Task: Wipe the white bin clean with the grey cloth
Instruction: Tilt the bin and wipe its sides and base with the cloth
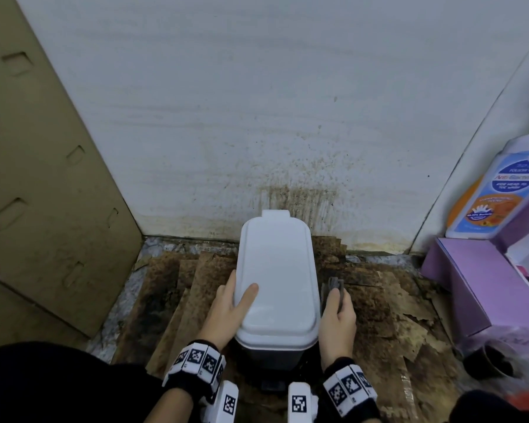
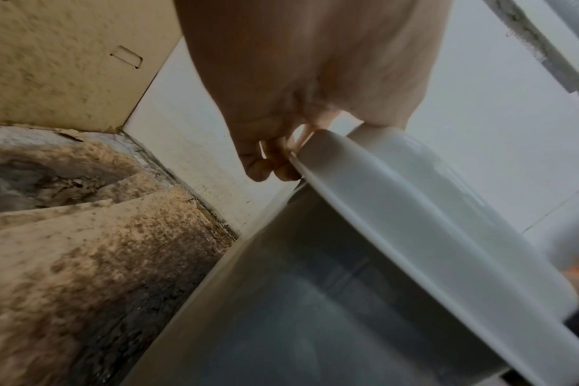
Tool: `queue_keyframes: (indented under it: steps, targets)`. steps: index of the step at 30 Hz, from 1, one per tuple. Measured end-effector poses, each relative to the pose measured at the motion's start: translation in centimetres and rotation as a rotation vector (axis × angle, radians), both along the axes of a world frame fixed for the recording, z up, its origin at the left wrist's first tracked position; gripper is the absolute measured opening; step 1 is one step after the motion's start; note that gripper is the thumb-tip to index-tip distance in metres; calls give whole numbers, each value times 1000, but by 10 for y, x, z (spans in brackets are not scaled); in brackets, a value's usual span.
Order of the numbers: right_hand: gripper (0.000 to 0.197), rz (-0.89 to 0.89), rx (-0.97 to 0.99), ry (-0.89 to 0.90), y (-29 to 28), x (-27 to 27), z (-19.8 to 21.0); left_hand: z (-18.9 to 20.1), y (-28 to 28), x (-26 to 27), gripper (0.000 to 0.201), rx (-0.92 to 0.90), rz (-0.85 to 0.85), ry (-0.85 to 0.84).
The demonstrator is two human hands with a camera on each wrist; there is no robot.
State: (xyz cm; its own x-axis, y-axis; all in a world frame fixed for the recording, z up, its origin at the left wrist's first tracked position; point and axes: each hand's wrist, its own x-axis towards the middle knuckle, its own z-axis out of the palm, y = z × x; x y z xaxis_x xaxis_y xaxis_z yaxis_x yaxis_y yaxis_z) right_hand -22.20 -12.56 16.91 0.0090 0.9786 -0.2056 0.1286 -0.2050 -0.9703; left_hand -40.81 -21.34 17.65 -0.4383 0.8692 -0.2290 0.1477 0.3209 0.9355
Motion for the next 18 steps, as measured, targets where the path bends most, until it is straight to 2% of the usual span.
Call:
queue_keyframes:
  steps: [2,5,6,9,10,12,18]
  targets:
    - [45,14,137,-41,-5,-1,13,4,-2,4,61,-65,14,35]
    - [45,187,442,-188,-17,-11,22,7,-4,11,63,-118,32,60]
    - [44,269,528,-287,-20,-16,20,4,-4,12,62,-99,35,57]
    - [47,515,777,-803,-28,-25,11,0,-5,12,60,-67,51,21]
    - [50,565,807,-918,-29,-28,11,-2,-5,12,61,-55,51,12]
    - [54,622,824,-1016,-27,-30,14,-4,-6,9,62,-40,45,-3]
    - [68,859,786,-1097,14,-39,31,-5,-6,5,64,-29,38,-29]
